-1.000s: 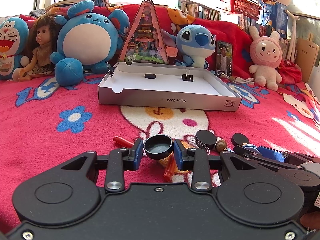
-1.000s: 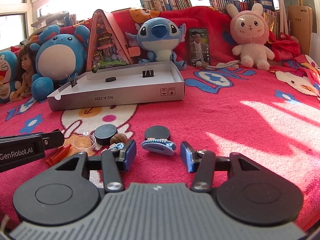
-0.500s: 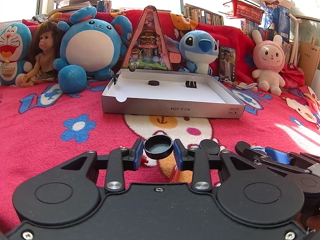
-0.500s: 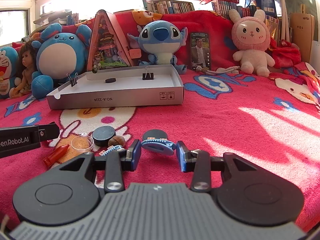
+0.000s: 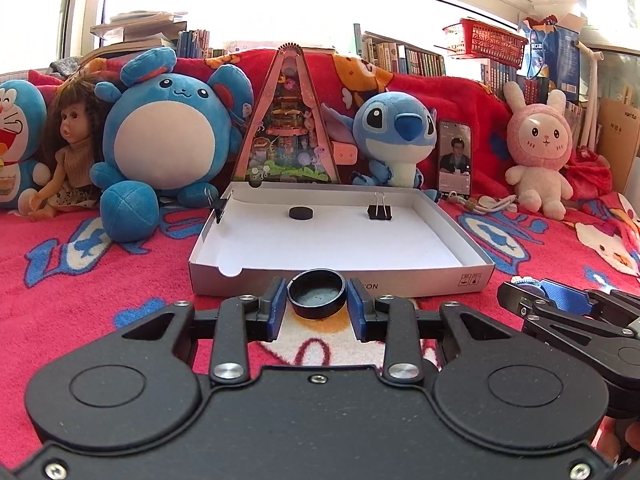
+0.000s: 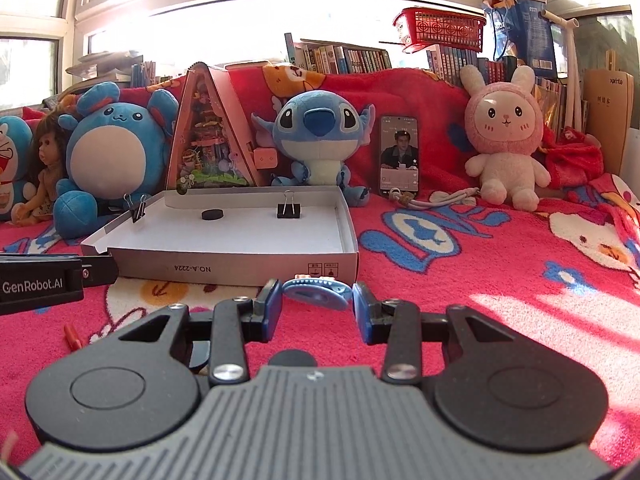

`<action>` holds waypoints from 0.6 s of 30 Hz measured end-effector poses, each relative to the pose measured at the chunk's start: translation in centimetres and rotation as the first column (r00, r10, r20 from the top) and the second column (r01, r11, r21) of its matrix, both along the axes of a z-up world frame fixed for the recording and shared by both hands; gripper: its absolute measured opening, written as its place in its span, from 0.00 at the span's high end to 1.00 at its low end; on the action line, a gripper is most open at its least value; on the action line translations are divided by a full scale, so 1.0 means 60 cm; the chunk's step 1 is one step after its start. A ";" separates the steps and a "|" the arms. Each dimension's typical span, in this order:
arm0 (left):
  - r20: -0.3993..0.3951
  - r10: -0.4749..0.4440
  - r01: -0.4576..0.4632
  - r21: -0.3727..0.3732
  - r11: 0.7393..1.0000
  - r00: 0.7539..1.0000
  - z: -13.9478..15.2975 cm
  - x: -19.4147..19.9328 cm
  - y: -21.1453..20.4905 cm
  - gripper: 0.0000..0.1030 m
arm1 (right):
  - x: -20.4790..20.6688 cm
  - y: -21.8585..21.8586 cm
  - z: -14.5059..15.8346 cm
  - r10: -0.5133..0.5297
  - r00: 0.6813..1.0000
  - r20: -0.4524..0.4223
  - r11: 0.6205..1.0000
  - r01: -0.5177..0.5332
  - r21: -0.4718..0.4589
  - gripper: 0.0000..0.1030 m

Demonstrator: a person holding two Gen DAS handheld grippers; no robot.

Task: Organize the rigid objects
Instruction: 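Carry the black cup in the left tool toward the box while the right carries the clip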

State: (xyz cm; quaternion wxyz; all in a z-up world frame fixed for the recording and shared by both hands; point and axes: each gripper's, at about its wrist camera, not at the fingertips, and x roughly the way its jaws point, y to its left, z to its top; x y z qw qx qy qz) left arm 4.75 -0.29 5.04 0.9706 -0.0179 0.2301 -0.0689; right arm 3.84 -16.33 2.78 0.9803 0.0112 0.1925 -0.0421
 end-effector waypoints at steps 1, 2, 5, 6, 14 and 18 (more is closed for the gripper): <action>0.011 0.001 -0.001 0.002 1.000 1.000 0.005 0.007 -0.001 0.70 | 0.006 -0.002 0.004 0.002 1.000 0.004 1.000 -0.002 0.002 0.58; 0.019 0.002 -0.002 0.006 1.000 1.000 0.009 0.015 -0.002 0.70 | 0.014 -0.005 0.009 0.003 1.000 0.011 1.000 -0.003 0.007 0.58; 0.030 0.002 -0.002 0.003 1.000 1.000 0.019 0.039 -0.003 0.70 | 0.034 -0.009 0.019 0.007 1.000 0.024 1.000 -0.007 0.007 0.58; 0.030 -0.001 0.001 0.002 1.000 1.000 0.022 0.047 -0.004 0.70 | 0.039 -0.010 0.021 0.008 1.000 0.028 1.000 -0.008 0.006 0.58; 0.049 -0.046 0.048 -0.042 0.998 0.998 0.038 0.110 -0.003 0.70 | 0.096 -0.013 0.040 0.063 0.997 0.042 0.998 -0.063 0.011 0.58; 0.046 -0.065 0.067 -0.034 0.997 0.997 0.037 0.143 -0.010 0.70 | 0.126 -0.014 0.040 0.085 0.996 0.038 0.996 -0.085 0.005 0.58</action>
